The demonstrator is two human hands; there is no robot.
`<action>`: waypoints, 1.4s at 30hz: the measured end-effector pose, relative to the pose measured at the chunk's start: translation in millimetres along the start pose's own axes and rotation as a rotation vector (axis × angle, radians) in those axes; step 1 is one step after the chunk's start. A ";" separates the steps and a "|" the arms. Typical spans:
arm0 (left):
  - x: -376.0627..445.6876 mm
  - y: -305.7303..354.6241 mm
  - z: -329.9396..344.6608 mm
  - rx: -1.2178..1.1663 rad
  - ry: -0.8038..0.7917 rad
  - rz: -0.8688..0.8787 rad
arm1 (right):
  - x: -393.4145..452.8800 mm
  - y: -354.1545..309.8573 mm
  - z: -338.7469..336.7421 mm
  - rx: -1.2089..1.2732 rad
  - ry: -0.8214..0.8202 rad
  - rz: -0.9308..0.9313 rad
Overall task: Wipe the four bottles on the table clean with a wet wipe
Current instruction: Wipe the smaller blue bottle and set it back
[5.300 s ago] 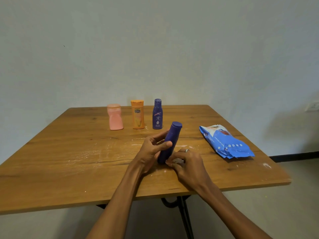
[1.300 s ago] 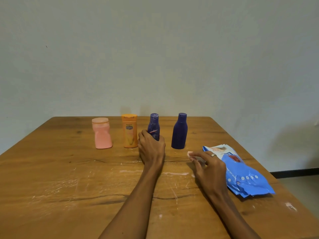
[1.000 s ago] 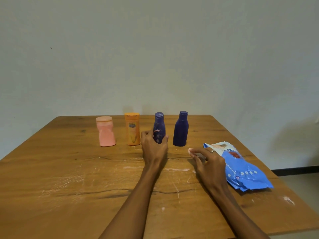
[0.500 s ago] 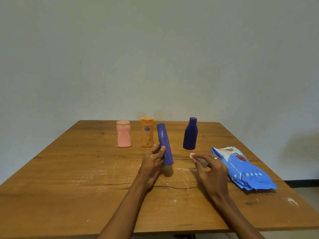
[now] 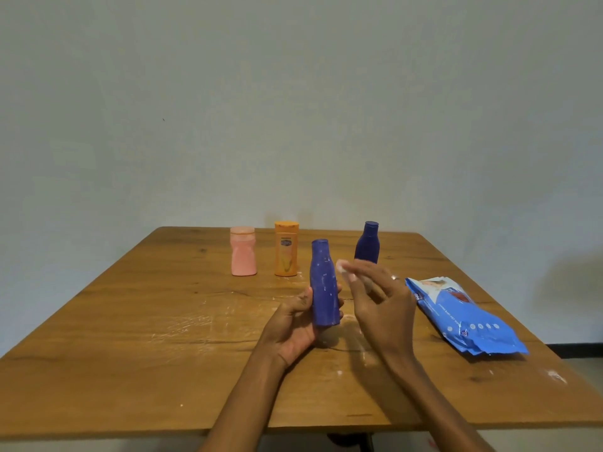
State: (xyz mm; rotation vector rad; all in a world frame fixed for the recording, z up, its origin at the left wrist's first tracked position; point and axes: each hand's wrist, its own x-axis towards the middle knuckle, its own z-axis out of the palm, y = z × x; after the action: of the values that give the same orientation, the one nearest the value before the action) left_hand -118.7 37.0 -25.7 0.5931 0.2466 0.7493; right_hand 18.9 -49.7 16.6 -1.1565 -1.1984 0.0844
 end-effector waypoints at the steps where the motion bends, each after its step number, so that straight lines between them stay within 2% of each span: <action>1: -1.2 0.1 1.7 0.010 -0.020 -0.002 | 10.9 -3.9 1.1 -0.006 0.004 -0.005; 6: -3.1 -1.9 4.0 0.005 -0.076 -0.013 | 49.7 -14.7 12.4 -0.098 -0.033 -0.031; 12: -2.4 -1.9 3.7 -0.015 -0.109 0.010 | 38.9 -4.6 15.1 -0.154 -0.119 -0.126; 19: -1.4 -0.5 4.6 -0.056 0.054 0.037 | 2.9 17.7 -3.5 -0.262 -0.263 -0.150; 25: -1.5 -3.2 5.2 0.001 0.049 0.006 | 9.1 16.4 -9.3 -0.306 -0.194 -0.224; 29: -3.5 -3.9 6.3 0.030 -0.015 -0.040 | 33.4 2.4 -2.1 -0.240 -0.098 -0.230; 32: -3.3 -2.5 7.5 0.010 -0.031 -0.027 | 42.4 -2.0 4.6 -0.216 -0.104 -0.212; 38: -1.2 -1.9 3.5 -0.026 0.008 -0.001 | 19.8 14.4 2.8 -0.240 -0.192 -0.151; 42: 2.8 1.5 -0.4 -0.084 0.078 0.035 | -11.1 21.8 -7.1 -0.377 -0.326 -0.103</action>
State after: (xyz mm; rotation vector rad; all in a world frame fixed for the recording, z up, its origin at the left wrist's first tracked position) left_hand -117.7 40.0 -25.1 0.4897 0.2761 0.8133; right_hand 30.3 -50.7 -6.1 -1.4428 -1.6083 -0.0357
